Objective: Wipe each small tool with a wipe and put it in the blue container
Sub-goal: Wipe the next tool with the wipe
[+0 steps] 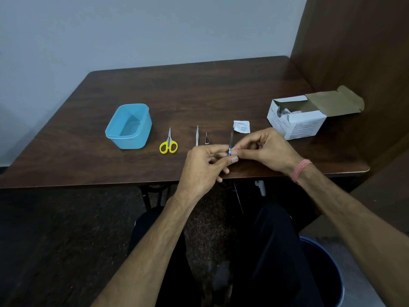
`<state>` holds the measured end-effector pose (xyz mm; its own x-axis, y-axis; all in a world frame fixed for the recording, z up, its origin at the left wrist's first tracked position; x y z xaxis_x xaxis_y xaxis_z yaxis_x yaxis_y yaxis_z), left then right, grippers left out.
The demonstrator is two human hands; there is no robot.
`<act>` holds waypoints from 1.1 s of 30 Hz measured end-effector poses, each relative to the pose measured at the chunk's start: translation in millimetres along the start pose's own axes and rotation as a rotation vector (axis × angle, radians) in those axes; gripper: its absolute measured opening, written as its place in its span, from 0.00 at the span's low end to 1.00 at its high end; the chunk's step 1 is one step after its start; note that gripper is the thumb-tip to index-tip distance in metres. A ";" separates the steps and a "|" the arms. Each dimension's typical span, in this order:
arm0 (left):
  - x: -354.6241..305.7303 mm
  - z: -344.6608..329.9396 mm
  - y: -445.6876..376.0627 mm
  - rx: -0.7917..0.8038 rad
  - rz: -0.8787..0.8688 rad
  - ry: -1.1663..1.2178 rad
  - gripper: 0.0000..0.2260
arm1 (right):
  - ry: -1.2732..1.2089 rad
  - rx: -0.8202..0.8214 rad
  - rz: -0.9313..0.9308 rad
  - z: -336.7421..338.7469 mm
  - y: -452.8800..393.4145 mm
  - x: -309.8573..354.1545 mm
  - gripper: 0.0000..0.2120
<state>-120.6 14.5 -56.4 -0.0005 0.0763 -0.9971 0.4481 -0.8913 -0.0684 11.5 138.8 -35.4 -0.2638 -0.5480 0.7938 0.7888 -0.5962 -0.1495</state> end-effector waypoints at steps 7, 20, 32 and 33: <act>0.9 0.0 -1.8 0.079 0.013 -0.057 0.15 | 0.005 -0.034 -0.002 -1.3 -0.9 -2.4 0.04; -0.4 -2.6 -1.7 0.129 0.009 -0.054 0.11 | 0.055 -0.038 0.018 1.1 -1.6 0.3 0.01; -1.1 -3.7 1.1 0.134 -0.019 -0.103 0.11 | 0.103 -0.291 -0.153 21.8 -2.0 -23.3 0.03; -0.7 -4.0 1.0 0.136 -0.016 -0.102 0.11 | 0.109 -0.298 -0.165 22.4 -1.9 -23.9 0.03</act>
<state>-116.6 15.3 -55.7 -0.1005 0.0516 -0.9936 0.3221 -0.9432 -0.0815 28.7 166.2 -40.8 -0.4446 -0.4800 0.7562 0.5382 -0.8180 -0.2028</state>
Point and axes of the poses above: each hand's wrist, its own y-axis away from the middle knuckle, its own z-axis out of the back of the hand, x = y × z, the point moved 10 cm from there along -y, towards the middle knuckle, and after that the axes turned 15 degrees about y, right-handed, at the moved point
